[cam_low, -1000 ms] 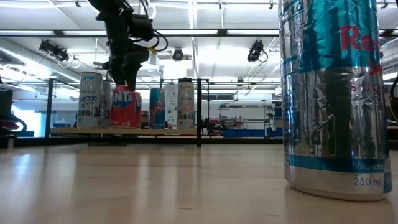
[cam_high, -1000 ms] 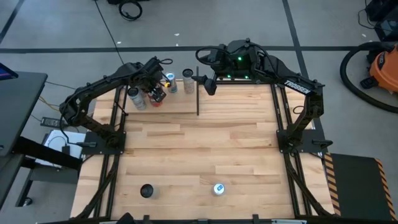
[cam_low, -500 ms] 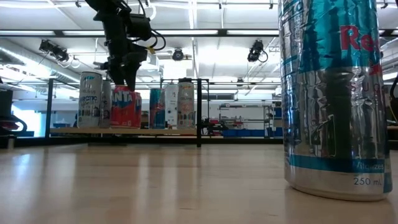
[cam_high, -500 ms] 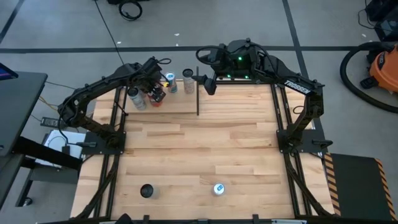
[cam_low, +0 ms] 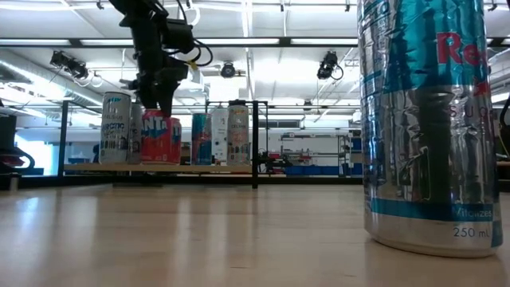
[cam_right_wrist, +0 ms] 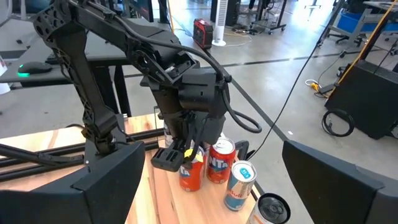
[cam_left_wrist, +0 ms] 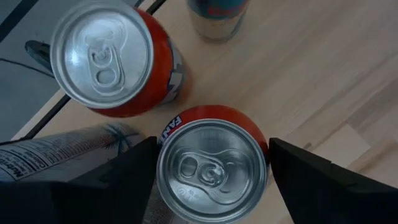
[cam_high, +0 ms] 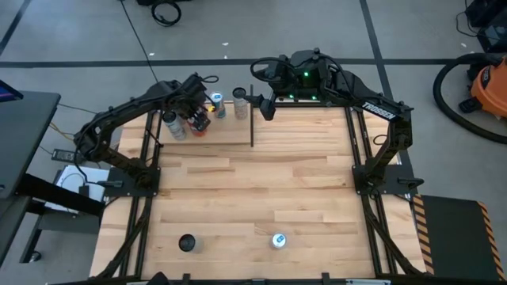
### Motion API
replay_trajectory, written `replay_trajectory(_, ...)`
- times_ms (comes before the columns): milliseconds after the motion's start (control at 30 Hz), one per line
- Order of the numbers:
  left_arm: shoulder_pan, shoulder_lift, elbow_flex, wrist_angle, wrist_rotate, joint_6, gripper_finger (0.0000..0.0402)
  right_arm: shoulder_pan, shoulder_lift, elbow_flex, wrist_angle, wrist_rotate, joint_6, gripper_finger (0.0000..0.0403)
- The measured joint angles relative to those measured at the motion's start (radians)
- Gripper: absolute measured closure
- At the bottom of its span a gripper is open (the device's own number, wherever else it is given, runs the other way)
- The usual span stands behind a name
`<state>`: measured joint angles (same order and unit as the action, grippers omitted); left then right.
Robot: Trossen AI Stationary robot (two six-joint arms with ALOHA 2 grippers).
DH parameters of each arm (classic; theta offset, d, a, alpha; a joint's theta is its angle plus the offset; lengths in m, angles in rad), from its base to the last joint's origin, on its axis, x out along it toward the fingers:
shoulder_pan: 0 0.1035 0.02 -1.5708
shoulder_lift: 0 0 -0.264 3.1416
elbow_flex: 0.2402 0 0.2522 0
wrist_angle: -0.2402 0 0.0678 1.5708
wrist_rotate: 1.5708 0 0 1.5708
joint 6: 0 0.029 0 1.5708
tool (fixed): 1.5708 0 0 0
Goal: Place canned beverage on shelf
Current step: Put the orange soda can aligned with the other orange soda can on the shelf, then put the blue soda can aligned with the other blue soda can on the shelf
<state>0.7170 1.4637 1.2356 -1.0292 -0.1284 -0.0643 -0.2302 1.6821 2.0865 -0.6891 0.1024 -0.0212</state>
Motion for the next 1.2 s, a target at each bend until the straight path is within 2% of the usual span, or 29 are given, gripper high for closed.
replay_trajectory(133,0.000,0.001,-0.001,-0.002,-0.003,-0.016,0.0088,0.000,0.000,0.000,0.000,0.000,0.000,0.0013)
replay_trajectory(433,0.000,-0.009,-0.002,0.018,0.004,-0.003,0.0086,0.000,0.000,0.000,0.017,0.000,0.000,0.0013)
replay_trajectory(867,-0.003,-0.141,-0.001,0.061,0.004,-0.003,0.0086,0.000,0.000,0.000,0.014,0.000,-0.015,0.0013)
replay_trajectory(967,-0.005,-0.189,-0.001,0.063,0.007,-0.002,0.0086,0.002,-0.001,0.000,-0.054,0.000,-0.049,0.0013)
replay_trajectory(1200,-0.060,-0.297,0.001,0.088,0.125,0.009,0.0086,0.041,-0.020,0.002,-0.368,0.000,-0.038,0.0013)
